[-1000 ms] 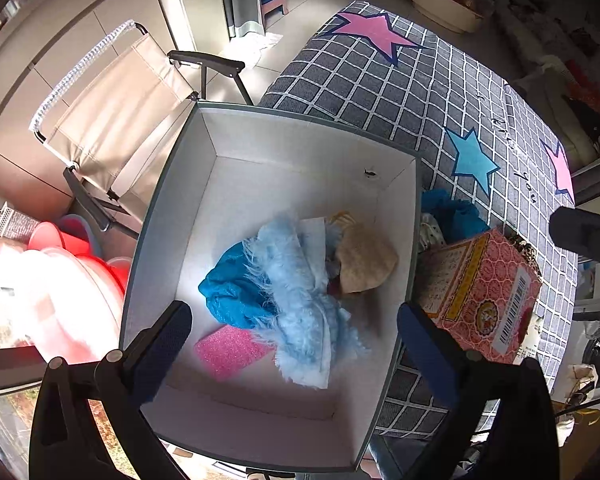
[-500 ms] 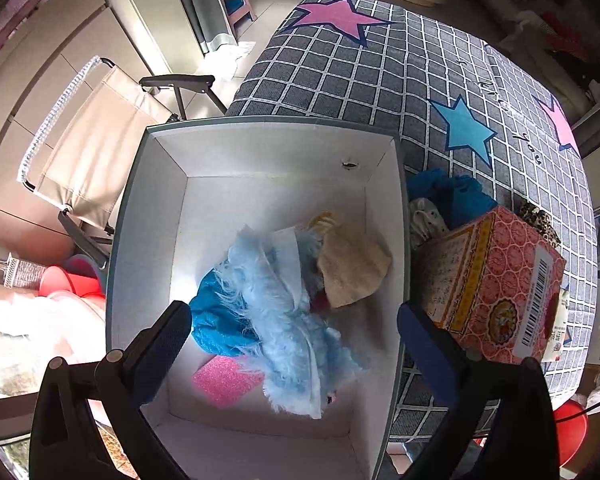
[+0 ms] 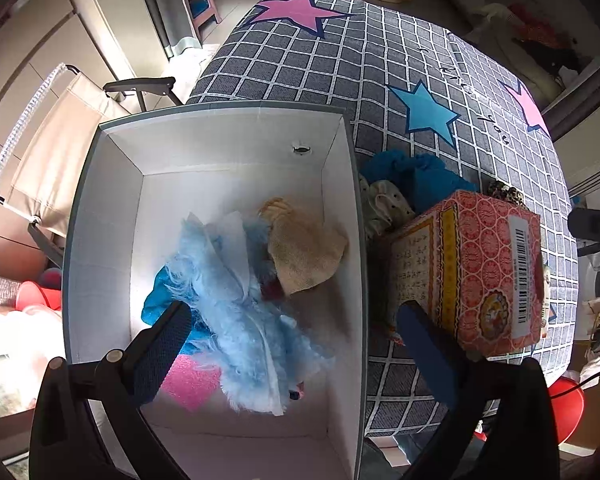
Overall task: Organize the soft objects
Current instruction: 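Move both tools from the box back to the remaining pile, then grasp blue cloth with left tool while right tool grasps leopard-print fabric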
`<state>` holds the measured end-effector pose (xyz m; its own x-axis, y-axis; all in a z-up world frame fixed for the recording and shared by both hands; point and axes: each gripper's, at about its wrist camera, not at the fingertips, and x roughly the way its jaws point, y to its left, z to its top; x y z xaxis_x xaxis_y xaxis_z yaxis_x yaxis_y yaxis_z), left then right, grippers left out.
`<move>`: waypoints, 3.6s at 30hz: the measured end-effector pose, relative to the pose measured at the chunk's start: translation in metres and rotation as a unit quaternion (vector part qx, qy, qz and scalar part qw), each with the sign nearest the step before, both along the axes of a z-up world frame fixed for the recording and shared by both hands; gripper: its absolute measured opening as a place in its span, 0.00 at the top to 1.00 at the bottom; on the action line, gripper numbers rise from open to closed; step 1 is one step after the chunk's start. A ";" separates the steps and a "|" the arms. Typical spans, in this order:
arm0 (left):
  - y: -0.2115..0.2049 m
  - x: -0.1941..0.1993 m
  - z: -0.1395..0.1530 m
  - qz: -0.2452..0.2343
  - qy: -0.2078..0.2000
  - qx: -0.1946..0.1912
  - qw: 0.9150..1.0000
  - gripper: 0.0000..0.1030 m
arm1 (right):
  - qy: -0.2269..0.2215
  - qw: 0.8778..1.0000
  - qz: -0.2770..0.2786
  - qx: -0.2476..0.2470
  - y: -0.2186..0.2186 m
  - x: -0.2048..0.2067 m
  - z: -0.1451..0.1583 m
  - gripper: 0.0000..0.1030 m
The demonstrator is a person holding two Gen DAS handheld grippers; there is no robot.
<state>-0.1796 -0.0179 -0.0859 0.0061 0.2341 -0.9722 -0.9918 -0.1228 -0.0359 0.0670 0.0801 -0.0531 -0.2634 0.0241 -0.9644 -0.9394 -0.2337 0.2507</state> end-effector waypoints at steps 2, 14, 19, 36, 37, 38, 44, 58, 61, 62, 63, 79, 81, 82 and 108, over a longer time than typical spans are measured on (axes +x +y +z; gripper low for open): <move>-0.002 -0.004 0.001 0.021 -0.008 -0.003 1.000 0.00 | 0.004 1.000 -0.007 -0.006 0.004 0.001 -0.004 0.04; 0.000 -0.016 0.037 0.057 -0.006 -0.010 0.998 0.00 | 0.023 0.998 0.010 -0.063 0.046 -0.036 -0.066 0.04; 0.000 -0.011 0.048 0.062 -0.007 -0.012 0.998 0.00 | 0.002 0.993 0.059 -0.102 0.061 -0.063 -0.107 0.04; 0.052 0.047 0.073 0.021 -0.050 -0.003 0.999 0.00 | -0.127 0.983 -0.130 0.018 0.109 0.105 -0.093 0.04; 0.057 0.051 0.073 0.018 -0.058 -0.006 0.998 0.00 | -0.105 0.986 -0.128 0.011 0.103 0.110 -0.094 0.04; 0.061 0.057 0.072 0.017 -0.063 -0.009 0.998 0.00 | -0.084 0.989 -0.119 0.001 0.096 0.111 -0.096 0.04; 0.086 0.089 0.067 0.006 -0.072 -0.028 0.997 0.00 | -0.027 0.996 -0.064 -0.050 0.055 0.085 -0.118 0.04; 0.155 0.163 0.056 -0.012 -0.071 -0.039 0.997 0.00 | -0.021 0.999 0.004 -0.030 0.031 0.075 -0.130 0.70; 0.175 0.201 0.032 -0.045 -0.055 -0.046 0.996 0.00 | 0.027 0.998 -0.052 -0.038 0.029 0.118 -0.120 0.70; 0.182 0.215 0.021 -0.057 -0.046 -0.050 0.996 0.00 | 0.035 0.996 -0.067 -0.039 0.027 0.132 -0.116 0.70; 0.189 0.227 0.009 -0.067 -0.040 -0.056 0.995 0.00 | 0.039 0.995 -0.080 -0.039 0.022 0.144 -0.111 0.70; 0.217 0.301 -0.116 -0.156 0.040 -0.133 0.978 0.27 | 0.083 0.980 -0.172 -0.060 -0.020 0.218 -0.091 0.70; 0.215 0.298 -0.120 -0.150 0.023 -0.141 0.978 0.37 | 0.087 0.979 -0.176 -0.057 -0.021 0.218 -0.087 0.70; 0.214 0.297 -0.118 -0.148 0.018 -0.137 0.979 0.46 | 0.088 0.979 -0.177 -0.055 -0.022 0.221 -0.085 0.70; 0.045 0.281 0.031 -0.260 -0.040 -0.033 0.964 0.91 | 0.067 0.987 -0.146 -0.019 -0.054 0.186 -0.034 0.70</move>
